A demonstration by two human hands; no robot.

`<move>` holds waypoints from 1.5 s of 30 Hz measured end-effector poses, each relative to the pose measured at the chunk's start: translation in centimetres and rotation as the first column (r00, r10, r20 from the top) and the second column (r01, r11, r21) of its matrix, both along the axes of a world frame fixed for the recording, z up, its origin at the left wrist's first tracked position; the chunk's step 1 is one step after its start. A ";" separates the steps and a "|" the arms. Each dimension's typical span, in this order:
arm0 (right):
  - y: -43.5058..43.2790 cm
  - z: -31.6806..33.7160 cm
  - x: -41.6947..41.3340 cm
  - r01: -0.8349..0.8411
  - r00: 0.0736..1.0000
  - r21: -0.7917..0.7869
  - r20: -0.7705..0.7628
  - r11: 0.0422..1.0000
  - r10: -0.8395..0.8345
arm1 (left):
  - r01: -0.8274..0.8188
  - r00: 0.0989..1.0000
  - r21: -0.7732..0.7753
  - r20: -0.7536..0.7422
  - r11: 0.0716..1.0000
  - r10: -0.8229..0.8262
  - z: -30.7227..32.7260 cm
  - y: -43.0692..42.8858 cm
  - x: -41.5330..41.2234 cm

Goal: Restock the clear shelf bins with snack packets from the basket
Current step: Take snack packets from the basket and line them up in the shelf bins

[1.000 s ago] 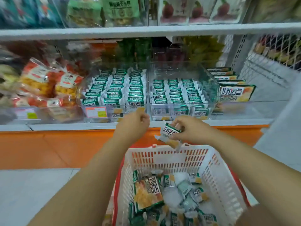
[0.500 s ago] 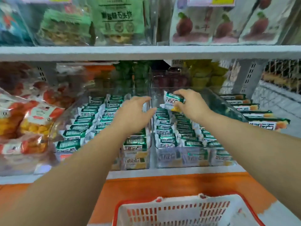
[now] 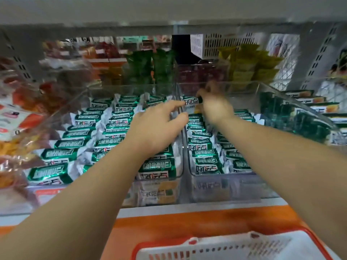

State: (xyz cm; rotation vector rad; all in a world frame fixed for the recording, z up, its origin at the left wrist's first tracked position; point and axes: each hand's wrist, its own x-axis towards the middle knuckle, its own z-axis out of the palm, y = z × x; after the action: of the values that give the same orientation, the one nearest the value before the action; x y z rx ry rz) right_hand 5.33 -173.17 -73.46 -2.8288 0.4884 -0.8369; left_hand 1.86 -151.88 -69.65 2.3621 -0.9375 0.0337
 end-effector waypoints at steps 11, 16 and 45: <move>0.0 -0.4 -1.9 -0.131 0.901 -0.029 -0.421 0.991 0.107 | -0.012 0.999 0.037 0.036 0.999 0.011 -0.1 0.0 0.0; 1.1 1.5 -4.0 -0.111 0.870 -0.022 -0.486 0.994 0.086 | -0.027 1.000 0.066 0.009 0.997 0.026 0.6 -0.1 -0.7; 5.0 -28.9 -34.3 0.292 0.660 0.521 -0.717 0.802 0.225 | -0.106 0.868 0.449 -0.393 0.887 0.303 -29.1 5.8 -22.8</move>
State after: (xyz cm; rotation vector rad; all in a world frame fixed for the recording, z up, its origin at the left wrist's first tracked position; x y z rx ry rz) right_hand -29.02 -168.18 -102.39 -2.3890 0.7382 0.5325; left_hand -20.96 -146.08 -98.72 2.6713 -0.4820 -0.6734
